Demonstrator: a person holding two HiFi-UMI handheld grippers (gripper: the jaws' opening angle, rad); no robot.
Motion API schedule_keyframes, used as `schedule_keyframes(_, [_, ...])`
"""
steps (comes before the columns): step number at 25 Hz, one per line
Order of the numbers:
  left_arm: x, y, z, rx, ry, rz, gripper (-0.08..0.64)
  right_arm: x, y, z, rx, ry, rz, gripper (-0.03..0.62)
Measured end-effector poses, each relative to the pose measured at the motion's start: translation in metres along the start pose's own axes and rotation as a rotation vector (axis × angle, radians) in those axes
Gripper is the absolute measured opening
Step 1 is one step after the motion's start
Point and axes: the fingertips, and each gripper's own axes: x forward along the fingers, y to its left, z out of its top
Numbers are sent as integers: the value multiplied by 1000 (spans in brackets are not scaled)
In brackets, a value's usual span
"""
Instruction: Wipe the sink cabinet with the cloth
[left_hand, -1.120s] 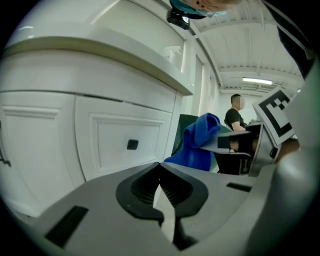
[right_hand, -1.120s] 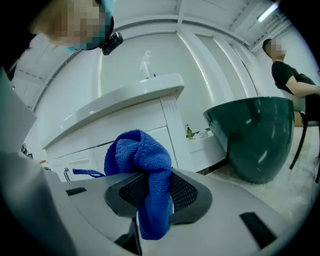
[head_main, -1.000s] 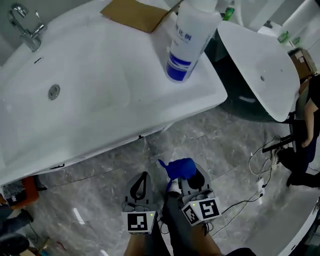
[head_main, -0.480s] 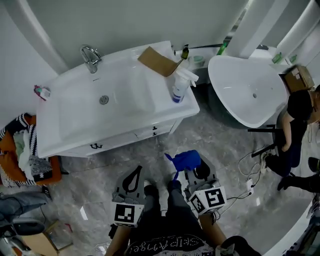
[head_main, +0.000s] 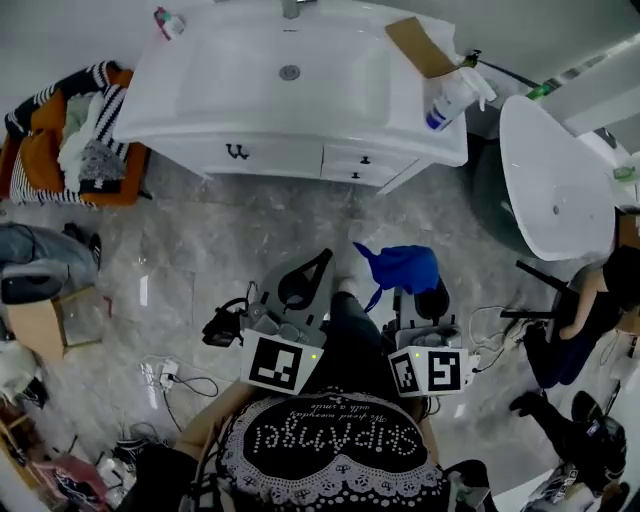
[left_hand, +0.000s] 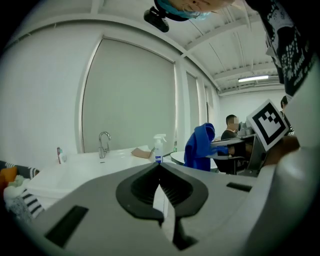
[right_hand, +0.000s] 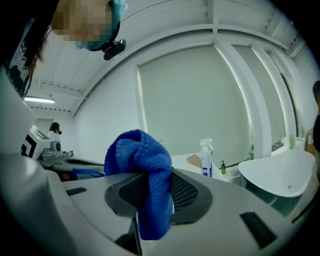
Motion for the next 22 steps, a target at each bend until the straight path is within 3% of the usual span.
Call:
schedule_keyframes(4, [-1,-43,-4,-66,12,20,0,-24,-13,-5,-38,57,72,115])
schedule_keyframes(9, [-2,-94,2,-110,-46,-2,0,-65,-29,-14,-74,93,95,115])
schedule_keyframes(22, [7,-141,3,-76,-38,-64,0,-85,-29,-18,-47,93,169,115])
